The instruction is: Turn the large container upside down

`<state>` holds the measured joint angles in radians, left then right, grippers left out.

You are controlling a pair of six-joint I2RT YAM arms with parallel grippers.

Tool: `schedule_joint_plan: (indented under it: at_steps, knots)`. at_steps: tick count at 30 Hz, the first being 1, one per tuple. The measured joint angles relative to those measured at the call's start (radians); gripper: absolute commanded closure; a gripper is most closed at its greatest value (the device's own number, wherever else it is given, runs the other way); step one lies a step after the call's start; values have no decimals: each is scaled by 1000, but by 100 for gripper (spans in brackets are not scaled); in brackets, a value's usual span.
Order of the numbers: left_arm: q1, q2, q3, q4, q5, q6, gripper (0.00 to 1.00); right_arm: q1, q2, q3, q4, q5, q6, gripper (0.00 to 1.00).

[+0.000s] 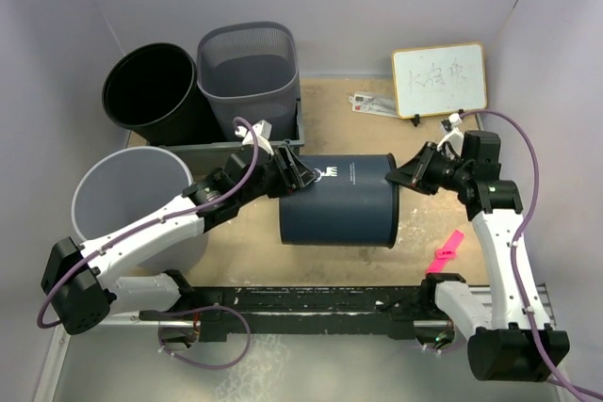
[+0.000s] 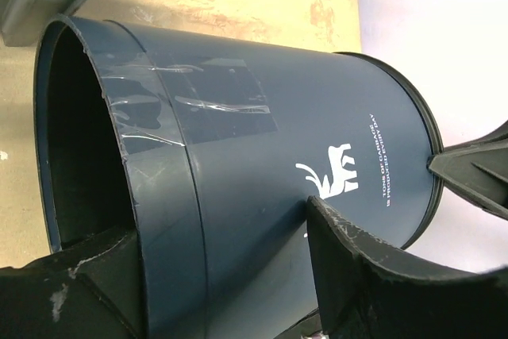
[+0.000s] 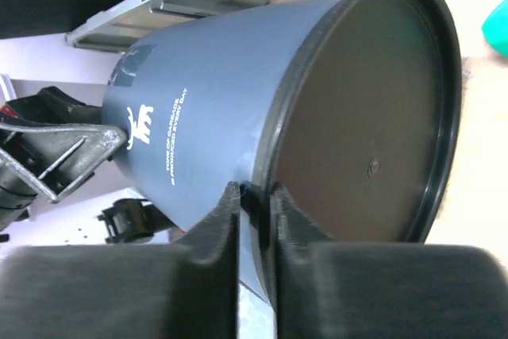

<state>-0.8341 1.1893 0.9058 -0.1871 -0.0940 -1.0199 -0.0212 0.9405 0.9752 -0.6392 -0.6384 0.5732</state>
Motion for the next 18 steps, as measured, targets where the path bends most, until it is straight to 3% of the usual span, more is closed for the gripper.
schedule_joint_plan:
  at_steps: [9, 13, 18]
  knots:
    - [11, 45, 64, -48, -8, 41, 29, -8, 3, 46, -68, 20, 47, 100]
    - [9, 59, 137, -126, -15, 79, 29, 4, 36, 234, -183, 118, -24, 100]
    - [7, 62, 203, -238, -32, 171, 28, 21, 67, 481, -211, 237, -157, 100]
